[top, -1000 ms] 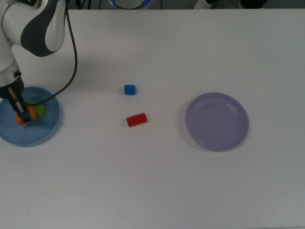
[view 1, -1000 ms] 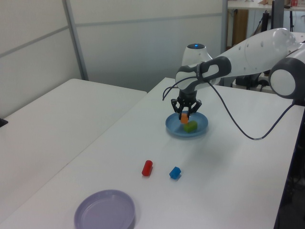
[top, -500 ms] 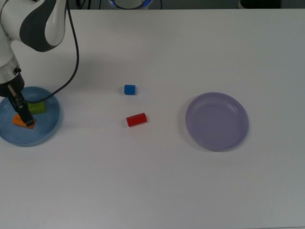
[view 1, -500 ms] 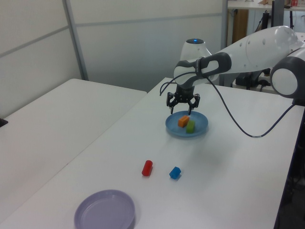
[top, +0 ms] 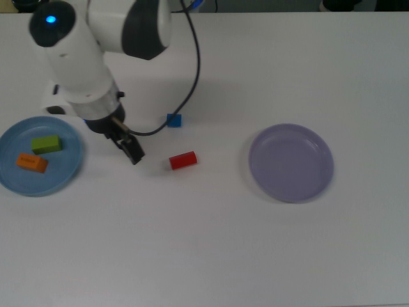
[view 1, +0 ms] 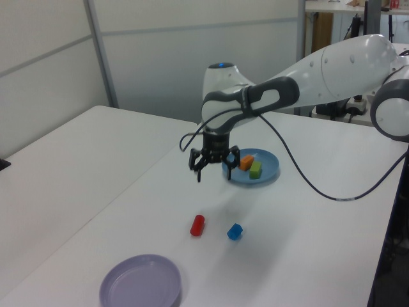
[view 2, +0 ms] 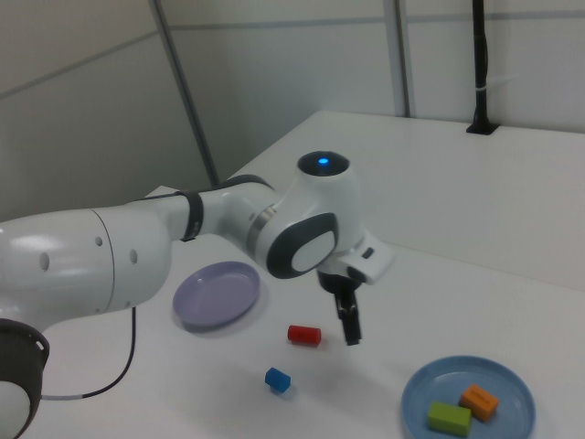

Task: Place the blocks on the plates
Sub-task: 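Move the gripper to the red cylinder and grasp it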

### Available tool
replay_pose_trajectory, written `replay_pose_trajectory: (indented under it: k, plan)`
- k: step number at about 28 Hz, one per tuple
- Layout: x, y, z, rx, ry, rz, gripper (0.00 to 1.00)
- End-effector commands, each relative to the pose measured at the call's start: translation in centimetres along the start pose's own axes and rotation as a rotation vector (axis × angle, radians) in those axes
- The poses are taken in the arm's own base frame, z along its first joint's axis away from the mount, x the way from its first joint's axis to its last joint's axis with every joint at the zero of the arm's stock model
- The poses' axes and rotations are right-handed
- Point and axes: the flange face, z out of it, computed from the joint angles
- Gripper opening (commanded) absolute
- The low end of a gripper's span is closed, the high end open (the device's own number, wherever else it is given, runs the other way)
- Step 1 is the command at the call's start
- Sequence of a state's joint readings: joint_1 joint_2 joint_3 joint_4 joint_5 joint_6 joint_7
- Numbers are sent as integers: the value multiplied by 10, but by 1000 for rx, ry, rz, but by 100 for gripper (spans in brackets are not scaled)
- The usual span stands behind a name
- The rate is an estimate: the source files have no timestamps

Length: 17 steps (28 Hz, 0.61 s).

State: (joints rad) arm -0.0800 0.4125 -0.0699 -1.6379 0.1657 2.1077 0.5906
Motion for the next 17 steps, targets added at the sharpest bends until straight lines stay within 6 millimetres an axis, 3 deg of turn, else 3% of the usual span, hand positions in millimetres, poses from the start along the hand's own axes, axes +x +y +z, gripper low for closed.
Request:
replay_pose_trajectory:
  k: [1,9,17]
  plan:
    - [-33,-7,14,-24,-43,8,100]
    - [-94,-47,61,-19,-15,47,100]
    - [-114,-66,68,2,7,54,90]
